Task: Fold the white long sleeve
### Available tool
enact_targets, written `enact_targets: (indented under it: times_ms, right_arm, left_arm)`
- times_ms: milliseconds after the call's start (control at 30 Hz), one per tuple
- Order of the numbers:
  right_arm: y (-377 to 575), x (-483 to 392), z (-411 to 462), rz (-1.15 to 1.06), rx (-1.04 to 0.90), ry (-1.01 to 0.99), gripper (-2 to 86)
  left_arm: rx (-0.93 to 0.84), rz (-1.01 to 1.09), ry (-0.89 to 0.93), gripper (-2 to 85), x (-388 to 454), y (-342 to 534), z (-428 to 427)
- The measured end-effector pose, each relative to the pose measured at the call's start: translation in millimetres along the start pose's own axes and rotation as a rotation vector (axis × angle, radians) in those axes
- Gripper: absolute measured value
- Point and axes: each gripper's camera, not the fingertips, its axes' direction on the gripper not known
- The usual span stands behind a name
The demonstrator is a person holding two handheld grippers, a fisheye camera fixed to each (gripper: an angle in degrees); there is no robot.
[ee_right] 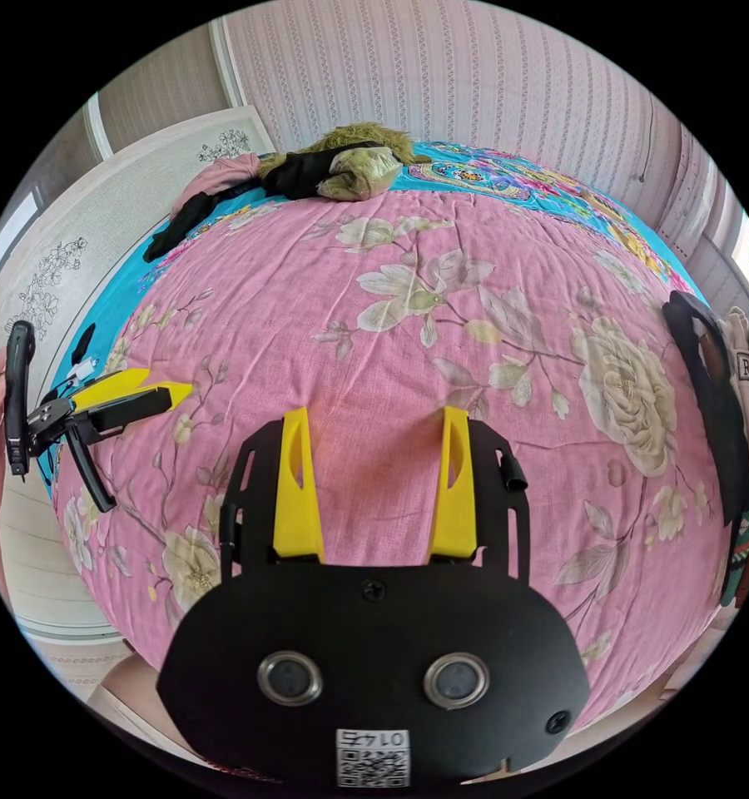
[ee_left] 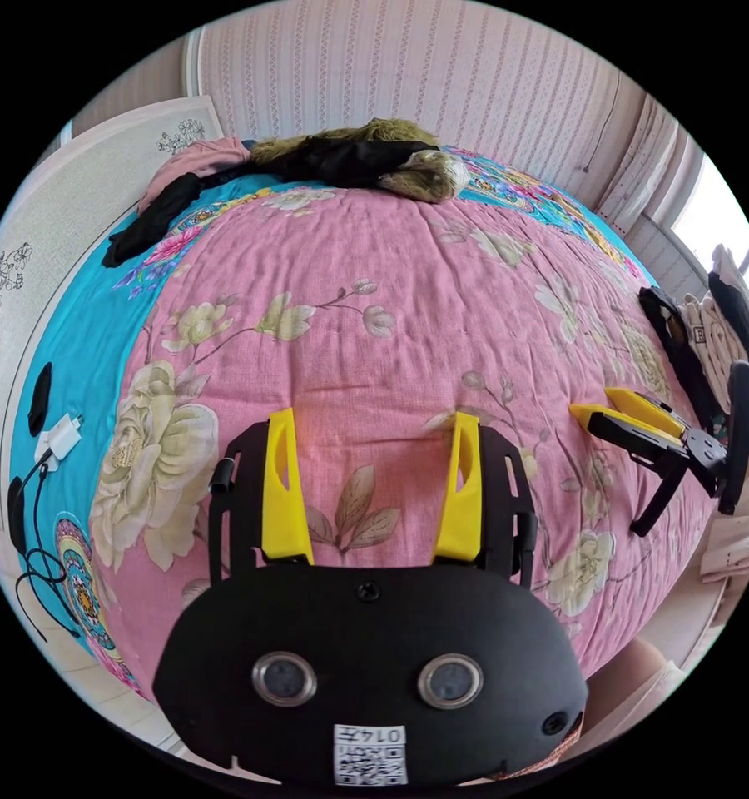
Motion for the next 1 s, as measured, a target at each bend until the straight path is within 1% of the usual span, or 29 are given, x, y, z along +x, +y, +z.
enact_targets:
  times_ms: [1000]
  right_arm:
    - [-3.3, 36.5, -2.3, -0.001, -0.001, 0.001, 21.0]
  left_arm:
    - [0.001, -0.001, 0.005, 24.6, 6.5, -1.2, -2.4]
